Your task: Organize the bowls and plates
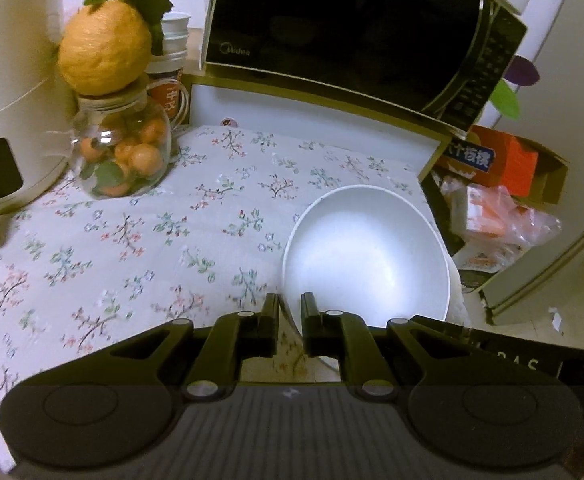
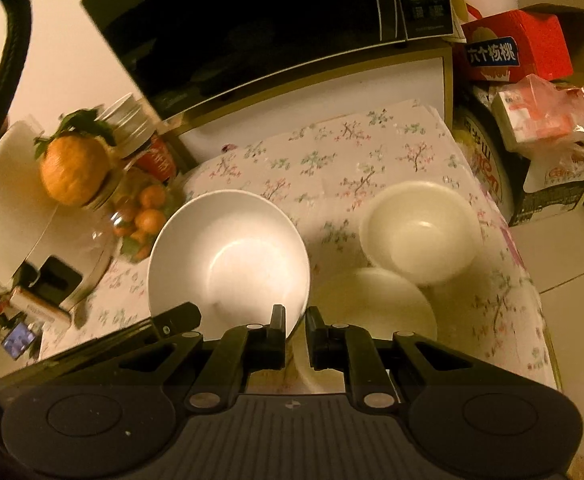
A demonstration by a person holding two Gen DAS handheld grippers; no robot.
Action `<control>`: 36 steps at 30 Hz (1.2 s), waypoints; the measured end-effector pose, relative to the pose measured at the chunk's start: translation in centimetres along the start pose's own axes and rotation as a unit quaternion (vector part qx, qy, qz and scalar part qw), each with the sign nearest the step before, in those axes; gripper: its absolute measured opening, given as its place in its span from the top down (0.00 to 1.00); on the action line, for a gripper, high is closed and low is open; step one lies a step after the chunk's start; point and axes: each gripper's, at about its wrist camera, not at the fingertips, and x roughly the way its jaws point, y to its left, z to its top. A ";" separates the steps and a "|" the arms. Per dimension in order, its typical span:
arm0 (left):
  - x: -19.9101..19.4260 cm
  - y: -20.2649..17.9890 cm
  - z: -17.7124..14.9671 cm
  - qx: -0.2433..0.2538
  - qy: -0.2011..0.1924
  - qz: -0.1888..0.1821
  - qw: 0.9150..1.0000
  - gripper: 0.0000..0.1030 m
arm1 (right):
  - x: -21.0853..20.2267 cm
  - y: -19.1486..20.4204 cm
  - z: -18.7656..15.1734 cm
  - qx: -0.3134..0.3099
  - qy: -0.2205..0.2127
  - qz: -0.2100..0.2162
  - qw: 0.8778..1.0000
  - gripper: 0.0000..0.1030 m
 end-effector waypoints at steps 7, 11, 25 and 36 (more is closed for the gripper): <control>-2.5 -0.4 -2.4 0.004 -0.002 -0.009 1.000 0.91 | -2.7 -0.2 -2.6 -0.021 -0.004 0.009 1.000 0.89; -3.3 -0.7 -4.1 0.011 0.008 -0.013 1.000 0.90 | -4.0 -0.8 -4.1 -0.025 -0.002 0.018 1.000 0.89; -3.5 -1.6 -8.9 0.045 0.048 -0.005 0.998 0.90 | -3.9 -2.7 -9.8 -0.047 0.052 0.005 0.998 0.88; -1.9 -1.9 -10.1 0.053 0.078 0.000 0.996 0.90 | -2.8 -3.6 -10.8 -0.061 0.076 -0.013 0.995 0.87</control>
